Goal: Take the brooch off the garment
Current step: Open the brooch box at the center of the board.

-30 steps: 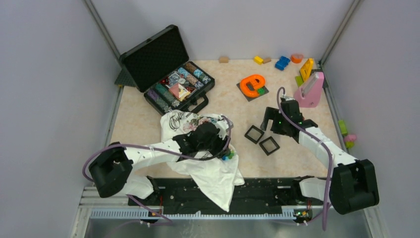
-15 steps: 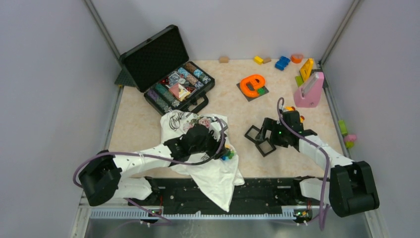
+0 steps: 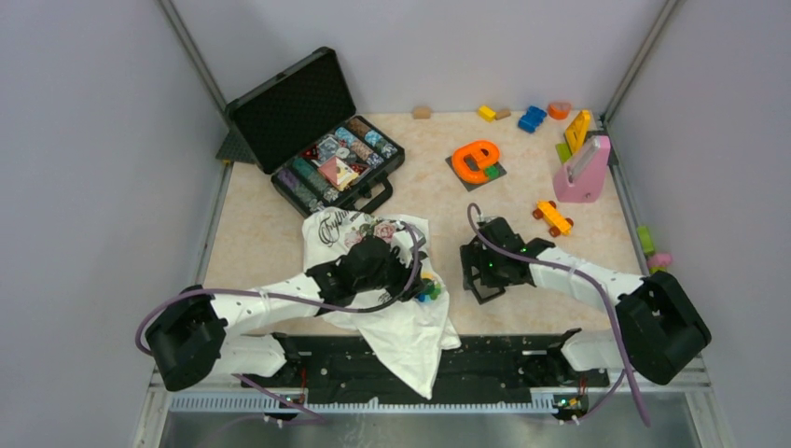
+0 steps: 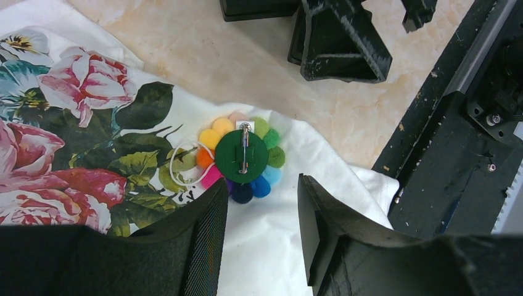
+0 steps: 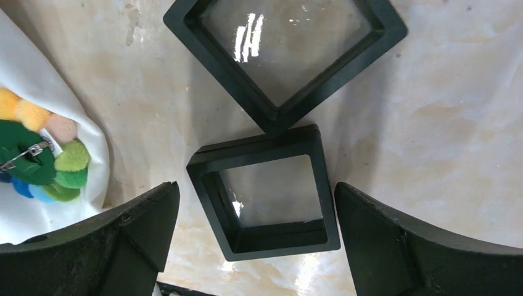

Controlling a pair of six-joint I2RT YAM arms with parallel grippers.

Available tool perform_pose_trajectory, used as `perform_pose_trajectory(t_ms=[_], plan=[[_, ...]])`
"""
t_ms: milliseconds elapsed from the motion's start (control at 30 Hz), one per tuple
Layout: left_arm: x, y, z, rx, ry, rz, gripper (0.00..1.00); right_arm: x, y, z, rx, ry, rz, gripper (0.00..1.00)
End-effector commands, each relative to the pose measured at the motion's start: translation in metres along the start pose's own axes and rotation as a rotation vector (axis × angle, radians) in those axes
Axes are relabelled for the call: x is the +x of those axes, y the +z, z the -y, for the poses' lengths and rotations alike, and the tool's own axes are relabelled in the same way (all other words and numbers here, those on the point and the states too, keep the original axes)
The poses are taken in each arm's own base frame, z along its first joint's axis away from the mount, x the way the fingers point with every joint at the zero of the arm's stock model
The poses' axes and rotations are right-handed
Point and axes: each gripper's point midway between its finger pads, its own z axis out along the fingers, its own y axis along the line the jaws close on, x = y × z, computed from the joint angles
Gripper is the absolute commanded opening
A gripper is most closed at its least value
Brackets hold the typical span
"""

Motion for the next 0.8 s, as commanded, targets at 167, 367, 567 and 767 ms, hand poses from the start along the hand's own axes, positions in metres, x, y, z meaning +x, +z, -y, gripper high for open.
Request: perform_pose_trajectory(t_ms=[167,367,567,767], plan=[[-0.016,-0.002,0.004,0.022,-0.002,0.062,0.49,-0.02,-0.005,0.0,0.142,-0.101,0.064,0.92],[-0.013,0.0,0.003,0.02,0.001,0.053,0.49,-0.028,-0.008,-0.006,0.13,-0.16,0.092,0.94],[-0.011,0.002,0.002,0.021,0.002,0.041,0.48,-0.027,-0.005,-0.013,0.095,-0.17,0.077,0.89],[-0.01,0.004,0.002,0.022,0.001,0.033,0.48,-0.021,-0.001,-0.016,0.075,-0.189,0.051,0.9]])
